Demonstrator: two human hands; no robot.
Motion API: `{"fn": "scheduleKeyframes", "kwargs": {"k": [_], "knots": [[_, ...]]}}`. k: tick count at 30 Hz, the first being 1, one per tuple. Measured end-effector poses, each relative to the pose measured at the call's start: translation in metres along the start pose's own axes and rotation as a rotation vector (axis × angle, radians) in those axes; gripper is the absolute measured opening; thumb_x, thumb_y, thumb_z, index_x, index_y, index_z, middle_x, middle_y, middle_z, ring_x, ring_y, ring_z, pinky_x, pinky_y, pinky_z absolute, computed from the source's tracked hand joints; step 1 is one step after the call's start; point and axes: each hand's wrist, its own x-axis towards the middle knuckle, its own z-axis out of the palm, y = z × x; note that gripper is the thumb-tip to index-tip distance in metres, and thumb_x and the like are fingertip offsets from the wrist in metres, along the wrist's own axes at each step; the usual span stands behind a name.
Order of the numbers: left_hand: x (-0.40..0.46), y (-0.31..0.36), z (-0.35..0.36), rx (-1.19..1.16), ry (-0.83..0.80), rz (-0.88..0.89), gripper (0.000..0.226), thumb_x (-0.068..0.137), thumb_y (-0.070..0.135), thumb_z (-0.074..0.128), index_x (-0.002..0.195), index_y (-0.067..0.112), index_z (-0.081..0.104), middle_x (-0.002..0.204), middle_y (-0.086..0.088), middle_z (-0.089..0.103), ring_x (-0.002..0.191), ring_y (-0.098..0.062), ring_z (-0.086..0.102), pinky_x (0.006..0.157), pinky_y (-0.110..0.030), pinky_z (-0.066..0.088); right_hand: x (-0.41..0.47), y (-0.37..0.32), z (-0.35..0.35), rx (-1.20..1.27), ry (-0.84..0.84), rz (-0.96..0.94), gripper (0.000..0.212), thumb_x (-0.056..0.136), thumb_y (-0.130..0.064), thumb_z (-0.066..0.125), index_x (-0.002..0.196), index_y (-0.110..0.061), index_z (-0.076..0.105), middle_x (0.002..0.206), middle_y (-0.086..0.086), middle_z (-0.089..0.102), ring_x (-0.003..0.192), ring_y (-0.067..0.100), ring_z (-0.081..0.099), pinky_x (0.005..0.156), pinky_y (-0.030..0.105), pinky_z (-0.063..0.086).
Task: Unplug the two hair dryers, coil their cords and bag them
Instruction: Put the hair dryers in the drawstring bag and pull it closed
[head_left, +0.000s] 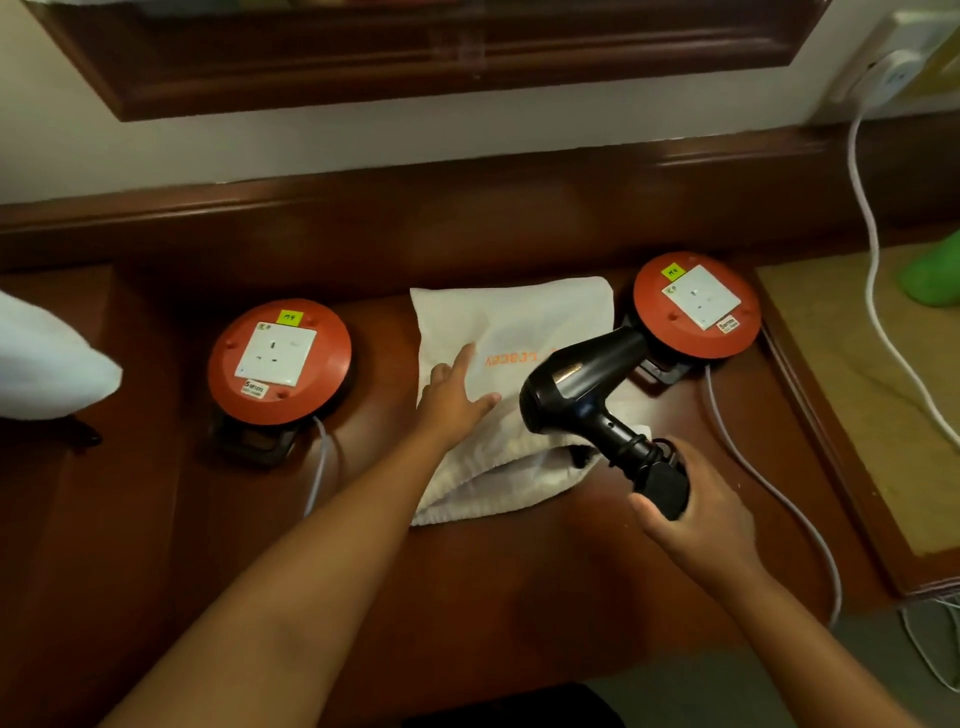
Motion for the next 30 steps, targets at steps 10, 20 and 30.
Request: {"fn": "scheduleKeyframes", "kwargs": {"k": [10,20,30], "knots": [[-0.010,0.024,0.055,0.009,-0.012,-0.051,0.056,0.096,0.035,0.054,0.146,0.019,0.035,0.142,-0.017,0.039,0.126,-0.034,0.044,0.101,-0.035,0.037,0.004,0.049,-0.018,-0.010,-0.090,-0.093,0.090,0.062,-0.079,0.046,0.138,-0.031,0.039,0.124,-0.004,0.056,0.103,0.017,0.058,0.079,0.034,0.049],[-0.125,-0.010,0.069,0.306,0.204,-0.020,0.072,0.083,0.052,0.063,0.144,0.022,0.037,0.146,-0.009,0.032,0.131,-0.030,0.030,0.104,-0.044,0.030,-0.009,0.065,-0.033,-0.061,-0.193,-0.219,0.085,0.062,-0.078,0.046,0.135,-0.035,0.038,0.114,-0.008,0.055,0.090,0.009,0.051,0.071,0.029,0.041],[-0.140,-0.032,0.050,-0.030,0.368,-0.126,0.027,0.097,0.011,0.049,0.114,-0.002,0.065,0.106,-0.010,0.053,0.094,-0.026,0.055,0.078,-0.022,0.035,-0.033,0.054,-0.037,-0.152,-0.281,-0.478,0.090,0.060,-0.074,0.051,0.136,-0.028,0.043,0.105,-0.016,0.052,0.090,0.011,0.059,0.066,0.026,0.040]]}}
